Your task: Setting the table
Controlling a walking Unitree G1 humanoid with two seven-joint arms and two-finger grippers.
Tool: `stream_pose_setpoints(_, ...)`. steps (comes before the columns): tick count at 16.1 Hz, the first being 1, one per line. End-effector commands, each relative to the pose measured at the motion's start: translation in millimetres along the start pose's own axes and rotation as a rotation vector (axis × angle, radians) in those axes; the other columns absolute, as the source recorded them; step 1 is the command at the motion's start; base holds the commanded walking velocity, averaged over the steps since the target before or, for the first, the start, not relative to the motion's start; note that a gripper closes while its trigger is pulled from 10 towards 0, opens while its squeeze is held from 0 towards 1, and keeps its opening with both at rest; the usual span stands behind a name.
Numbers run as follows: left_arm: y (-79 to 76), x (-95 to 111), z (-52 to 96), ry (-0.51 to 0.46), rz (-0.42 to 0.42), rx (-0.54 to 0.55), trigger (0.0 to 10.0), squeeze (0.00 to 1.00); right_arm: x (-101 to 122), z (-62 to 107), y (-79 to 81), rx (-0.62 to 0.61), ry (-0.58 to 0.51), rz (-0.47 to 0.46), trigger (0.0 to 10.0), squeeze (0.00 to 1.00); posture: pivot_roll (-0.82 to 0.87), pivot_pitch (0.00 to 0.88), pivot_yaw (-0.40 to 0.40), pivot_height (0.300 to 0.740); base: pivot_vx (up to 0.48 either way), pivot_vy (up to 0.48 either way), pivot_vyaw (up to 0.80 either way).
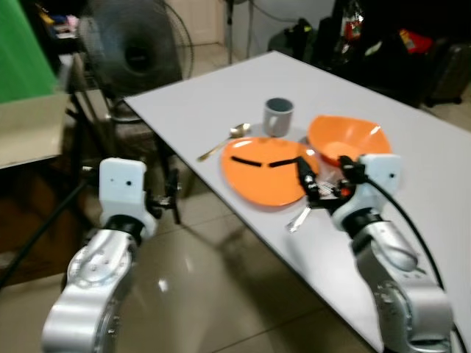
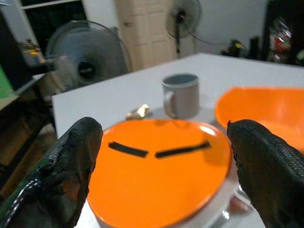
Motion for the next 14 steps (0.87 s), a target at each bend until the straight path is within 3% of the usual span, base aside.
stream_pose_setpoints(1,2.5,3.1,-0.6,-0.008,-0.010,0.004,10.0,0.00,-4.0,-0.6,-1.1,-0.006,0.024,-0.014,10.0,0.00,-0.12,0.044,0.029,0.740,0.000,0.304,0.00)
stream_pose_setpoints(14,1.4,1.4,0.8,-0.016,0.000,0.013,10.0,0.00,-7.0,-2.7,2.0,0.030,0.066,-0.017,10.0,0.00,-0.12,0.017,-0.003,0.740,0.000,0.302,0.00)
Point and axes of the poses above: a point about 5 cm out from each wrist's last joint towards the gripper, its own z axis pointing back from the gripper into the wrist, its own x axis along the axis of the wrist's last joint, y = z × x, the point moved 5 cm from there along -z, pointing out of the wrist towards the gripper, and after that the axes turned 9 degrees about -z, right-handed, at the moved point
